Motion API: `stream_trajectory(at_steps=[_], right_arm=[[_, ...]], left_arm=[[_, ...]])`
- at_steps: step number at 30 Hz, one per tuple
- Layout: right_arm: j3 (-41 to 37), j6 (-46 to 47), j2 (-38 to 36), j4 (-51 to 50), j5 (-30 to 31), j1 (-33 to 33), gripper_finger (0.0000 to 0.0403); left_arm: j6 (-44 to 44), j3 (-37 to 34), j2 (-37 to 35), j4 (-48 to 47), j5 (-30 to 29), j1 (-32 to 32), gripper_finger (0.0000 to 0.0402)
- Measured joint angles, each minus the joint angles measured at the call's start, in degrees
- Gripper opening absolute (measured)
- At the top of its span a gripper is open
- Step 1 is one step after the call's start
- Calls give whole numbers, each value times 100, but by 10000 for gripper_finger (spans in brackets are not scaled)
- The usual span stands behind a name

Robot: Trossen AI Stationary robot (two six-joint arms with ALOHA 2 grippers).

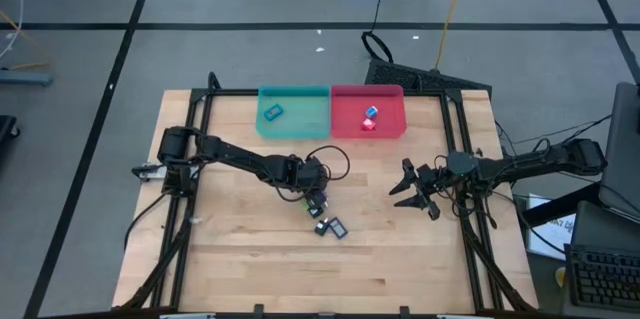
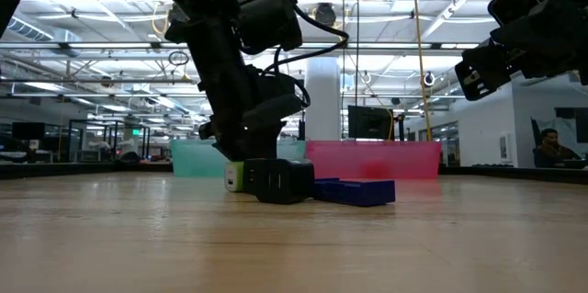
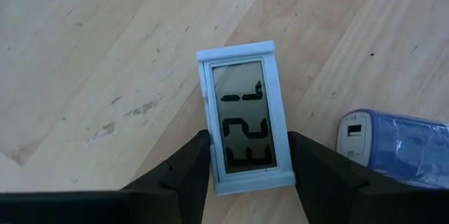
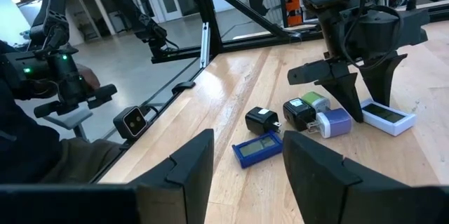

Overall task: Sort charging adapters and watches
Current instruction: Put the white watch in the blue bin

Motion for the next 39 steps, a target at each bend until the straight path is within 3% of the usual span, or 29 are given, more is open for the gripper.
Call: stream_trajectory(at_steps=[10,20,28,39], right_arm=[[0,1,0,0,0,-1,160],[0,1,0,0,0,-2,162],[0,1,0,0,0,0,161],[0,0,0,0,0,-1,160]], left_arm=[[-89,-11,4,59,-21,-2,194],[-131,-13,9,77,-31,-2,174],[-140,-11,9,98,-83,-4,194],[-142,-11,9,98,-112,-4,167]])
